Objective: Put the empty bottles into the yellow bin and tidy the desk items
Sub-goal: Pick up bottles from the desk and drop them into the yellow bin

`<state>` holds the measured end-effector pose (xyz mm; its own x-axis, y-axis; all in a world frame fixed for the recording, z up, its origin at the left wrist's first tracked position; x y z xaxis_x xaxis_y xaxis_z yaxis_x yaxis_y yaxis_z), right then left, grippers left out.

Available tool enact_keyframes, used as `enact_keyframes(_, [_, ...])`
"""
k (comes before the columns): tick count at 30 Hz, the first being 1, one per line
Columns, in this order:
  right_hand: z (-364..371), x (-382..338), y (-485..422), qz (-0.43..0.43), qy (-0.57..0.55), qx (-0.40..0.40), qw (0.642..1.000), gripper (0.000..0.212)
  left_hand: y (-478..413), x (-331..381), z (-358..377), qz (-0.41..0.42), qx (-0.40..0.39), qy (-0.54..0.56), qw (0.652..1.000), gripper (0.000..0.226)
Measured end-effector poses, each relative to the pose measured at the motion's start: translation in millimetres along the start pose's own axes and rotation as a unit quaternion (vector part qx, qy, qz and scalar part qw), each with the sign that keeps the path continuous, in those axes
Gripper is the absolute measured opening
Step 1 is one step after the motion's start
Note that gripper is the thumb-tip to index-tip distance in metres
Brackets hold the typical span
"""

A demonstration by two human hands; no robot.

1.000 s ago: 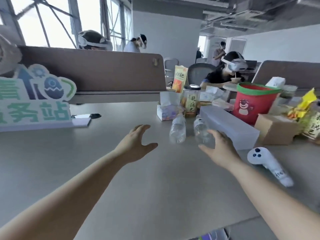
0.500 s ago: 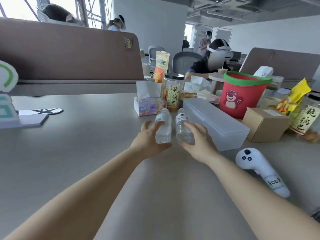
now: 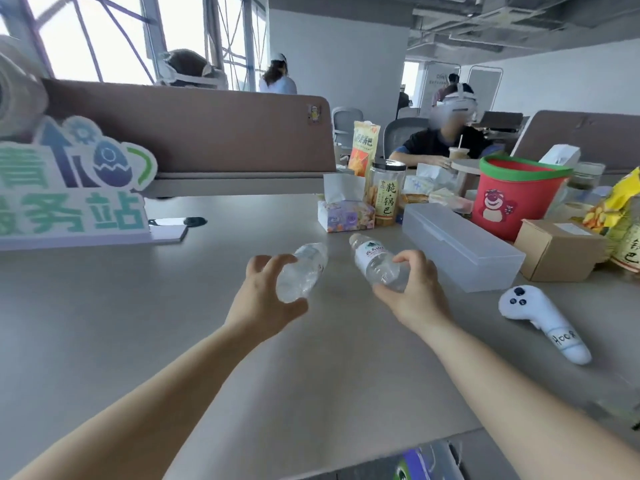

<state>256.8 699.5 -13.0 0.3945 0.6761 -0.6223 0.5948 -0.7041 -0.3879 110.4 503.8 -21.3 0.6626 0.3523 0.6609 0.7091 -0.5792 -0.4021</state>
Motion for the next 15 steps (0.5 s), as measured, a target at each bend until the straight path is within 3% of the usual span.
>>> enact_keyframes(8, [94, -175, 56, -0.146, -0.162, -0.065, 0.974, 0.045, 109, -101, -204, -0.076, 0.175, -0.048, 0.98, 0.062])
enact_keyframes(15, [203, -372, 155, -0.219, -0.295, -0.214, 0.905, 0.052, 234, -184, -402, -0.149, 0.298, -0.123, 0.935, 0.063])
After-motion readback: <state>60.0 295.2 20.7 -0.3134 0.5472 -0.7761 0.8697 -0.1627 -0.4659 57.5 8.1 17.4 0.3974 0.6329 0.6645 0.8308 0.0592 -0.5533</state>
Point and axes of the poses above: each hand's wrist, its own y-axis away from the middle knuckle, its own z-axis out of the palm, x = y × z, the point moved 1 cm from there along -y, towards the middle knuckle, and after that the axes turned 2 degrees about y, right-handed, at the moved point
